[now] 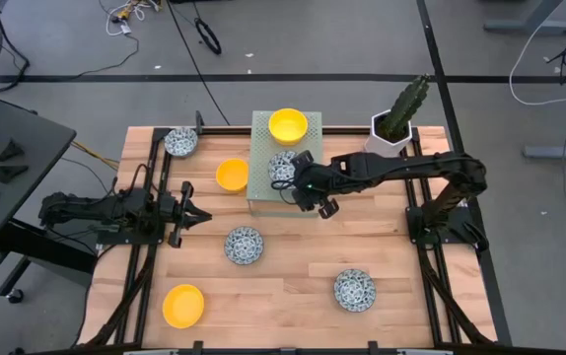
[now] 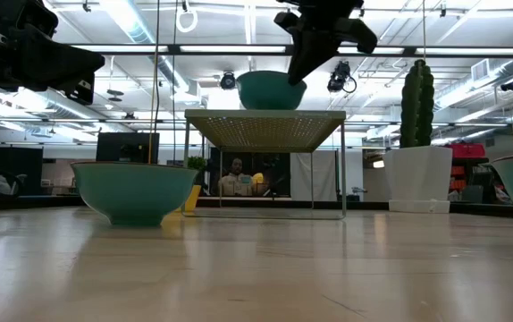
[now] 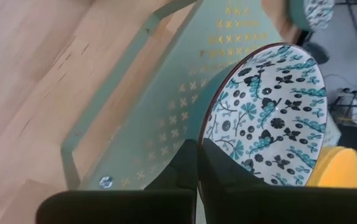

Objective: Pick & Place Mini bowls
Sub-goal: Put the blue and white bowl on the shelf, then stack the blue and white bowl on top of the other blue and white bowl on the shelf

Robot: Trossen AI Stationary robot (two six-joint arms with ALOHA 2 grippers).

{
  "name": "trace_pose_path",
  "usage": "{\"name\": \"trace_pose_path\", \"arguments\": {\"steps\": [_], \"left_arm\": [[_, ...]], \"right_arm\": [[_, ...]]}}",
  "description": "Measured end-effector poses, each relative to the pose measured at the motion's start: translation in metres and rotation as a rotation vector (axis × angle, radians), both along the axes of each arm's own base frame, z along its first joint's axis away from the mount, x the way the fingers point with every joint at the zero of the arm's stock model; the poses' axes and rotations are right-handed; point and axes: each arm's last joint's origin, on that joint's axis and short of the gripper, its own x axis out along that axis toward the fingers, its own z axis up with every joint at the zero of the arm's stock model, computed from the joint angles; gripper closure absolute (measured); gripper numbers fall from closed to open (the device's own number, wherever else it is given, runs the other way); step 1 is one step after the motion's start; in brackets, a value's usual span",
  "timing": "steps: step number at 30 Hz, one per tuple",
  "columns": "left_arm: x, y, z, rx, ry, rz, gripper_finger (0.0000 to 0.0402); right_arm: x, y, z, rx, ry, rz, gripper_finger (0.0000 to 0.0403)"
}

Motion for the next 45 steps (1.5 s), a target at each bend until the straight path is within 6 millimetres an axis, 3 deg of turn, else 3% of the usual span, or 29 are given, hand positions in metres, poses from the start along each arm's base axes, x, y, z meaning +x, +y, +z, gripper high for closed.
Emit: {"name": "trace_pose_path", "arguments": {"steps": [17, 30, 45], "left_arm": [[0.000, 0.000, 0.000, 0.000, 0.000, 0.000, 0.0367], [0.000, 0.000, 0.000, 0.000, 0.000, 0.000, 0.0367], [0.000, 0.000, 0.000, 0.000, 0.001, 0.000, 0.0367]], "right_arm": [[-0.001, 0.000, -0.003, 0.010, 0.022, -0.021, 0.0402], [-0.001, 0.001, -0.003, 0.011, 0.020, -0.020, 0.0327], [-0.010, 0.002, 0.009, 0.014, -0.007, -0.017, 0.0298]]}}
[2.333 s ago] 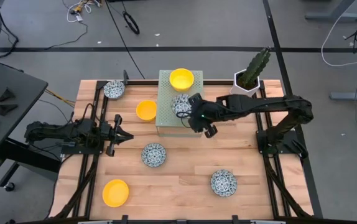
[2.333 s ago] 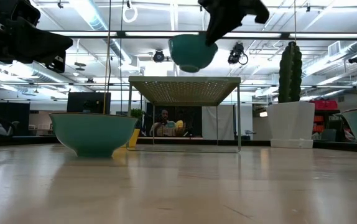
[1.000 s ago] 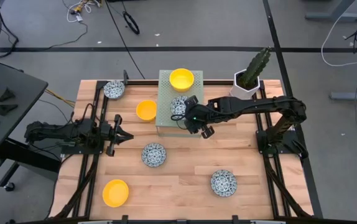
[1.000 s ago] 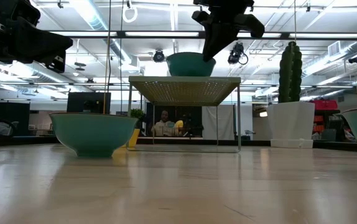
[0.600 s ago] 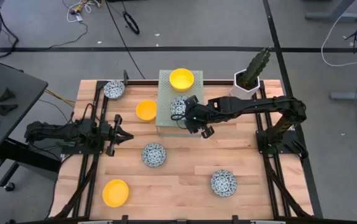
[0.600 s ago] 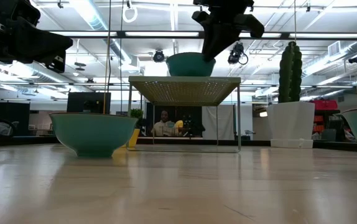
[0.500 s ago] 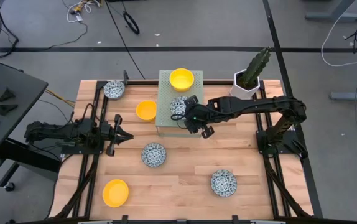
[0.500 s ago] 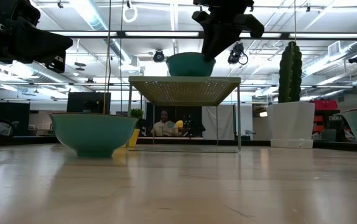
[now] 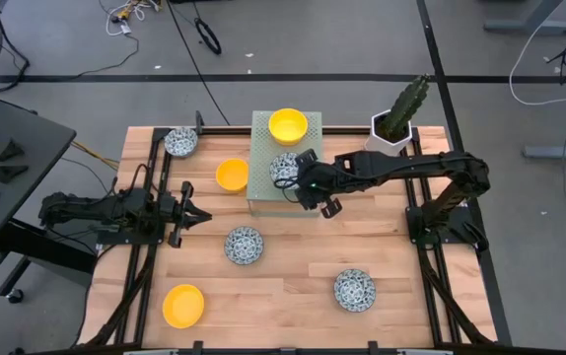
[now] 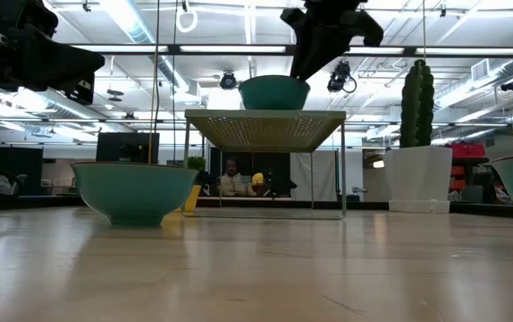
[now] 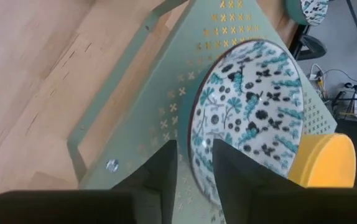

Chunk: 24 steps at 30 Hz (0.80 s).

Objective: Pick & Place Mini bowls
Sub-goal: Stack the blue and white bowl on top of the other blue and white bowl on the shelf

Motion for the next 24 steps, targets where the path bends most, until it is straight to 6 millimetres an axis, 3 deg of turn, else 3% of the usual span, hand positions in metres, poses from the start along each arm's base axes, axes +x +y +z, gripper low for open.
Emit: {"name": "trace_pose_path", "arguments": {"steps": [13, 24], "left_arm": [[0.000, 0.000, 0.000, 0.000, -0.001, 0.000, 0.0367], [0.000, 0.000, 0.000, 0.000, -0.001, 0.000, 0.0367]], "right_arm": [[-0.032, 0.026, 0.031, 0.044, -0.066, 0.020, 0.0284], [-0.059, 0.061, 0.040, 0.149, -0.030, 0.088, 0.0284]]}}
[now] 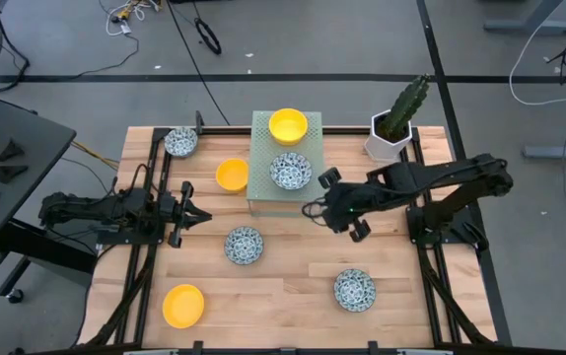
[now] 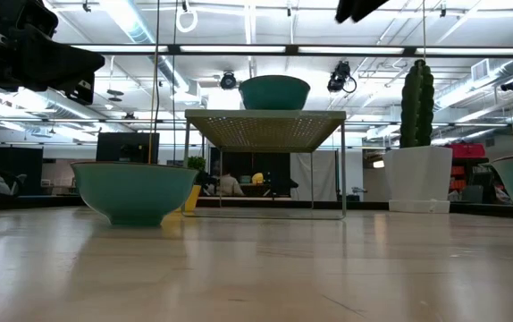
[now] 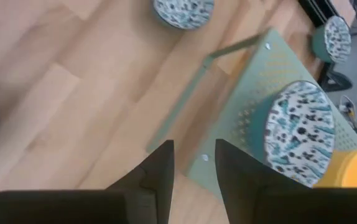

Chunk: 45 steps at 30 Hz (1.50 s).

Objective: Pick & Place Mini bowls
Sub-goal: Stack the blue and white bowl on top of the other blue and white bowl on the shelf

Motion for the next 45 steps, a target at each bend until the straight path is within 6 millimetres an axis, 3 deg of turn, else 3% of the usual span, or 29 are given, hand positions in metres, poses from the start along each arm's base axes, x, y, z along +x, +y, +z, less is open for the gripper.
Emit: {"name": "trace_pose_path", "arguments": {"steps": [21, 45], "left_arm": [[0.000, 0.000, 0.000, 0.000, 0.000, 0.000, 0.0367], [0.000, 0.000, 0.000, 0.000, 0.000, 0.000, 0.0367]], "right_arm": [[-0.041, 0.063, 0.006, 0.171, 0.064, 0.072, 0.0285], [-0.093, 0.143, 0.006, 0.183, 0.078, 0.472, 0.0285]]}}
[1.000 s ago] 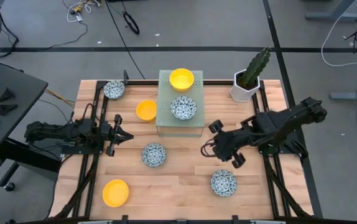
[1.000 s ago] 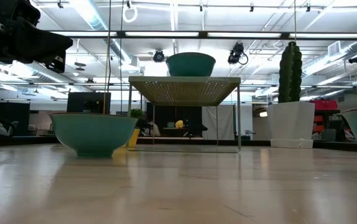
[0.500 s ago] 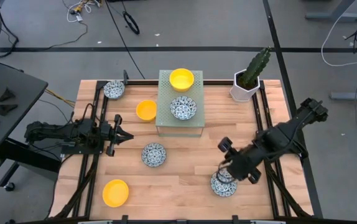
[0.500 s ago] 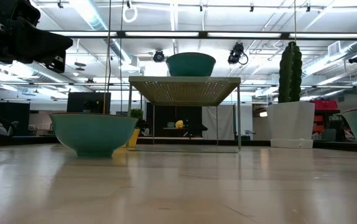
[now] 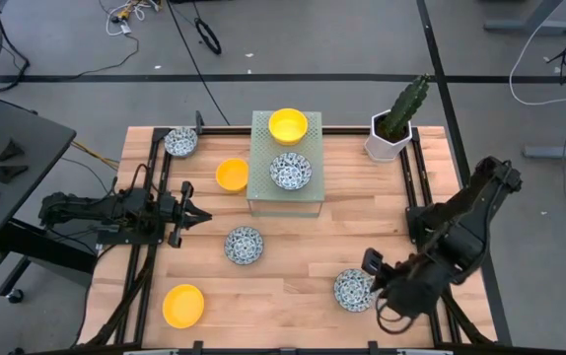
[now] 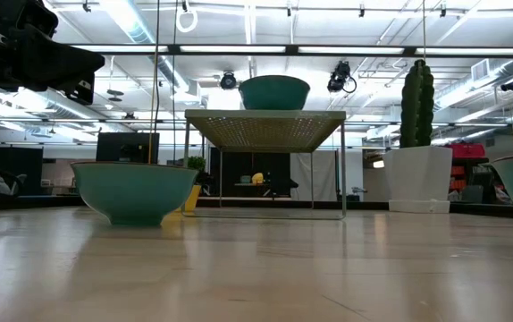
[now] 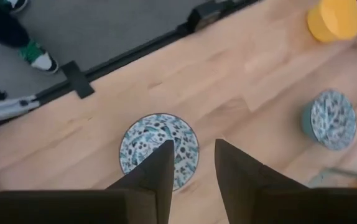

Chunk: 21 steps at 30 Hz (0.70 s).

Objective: Pick & Place Mini bowls
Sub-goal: Stack the blue and white bowl on top of the other blue and white bowl on the shelf

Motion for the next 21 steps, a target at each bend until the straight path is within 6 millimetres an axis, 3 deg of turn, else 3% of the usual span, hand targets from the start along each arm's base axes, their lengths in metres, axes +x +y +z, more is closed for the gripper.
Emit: {"name": "trace_pose_path", "arguments": {"steps": [10, 21], "left_arm": [[0.000, 0.000, 0.000, 0.000, 0.000, 0.000, 0.0367], [0.000, 0.000, 0.000, 0.000, 0.000, 0.000, 0.0367]], "right_arm": [[-0.017, 0.018, -0.002, -0.026, -0.007, 0.130, 0.0285], [-0.051, 0.042, -0.035, -0.073, 0.059, 0.230, 0.0285]]}}
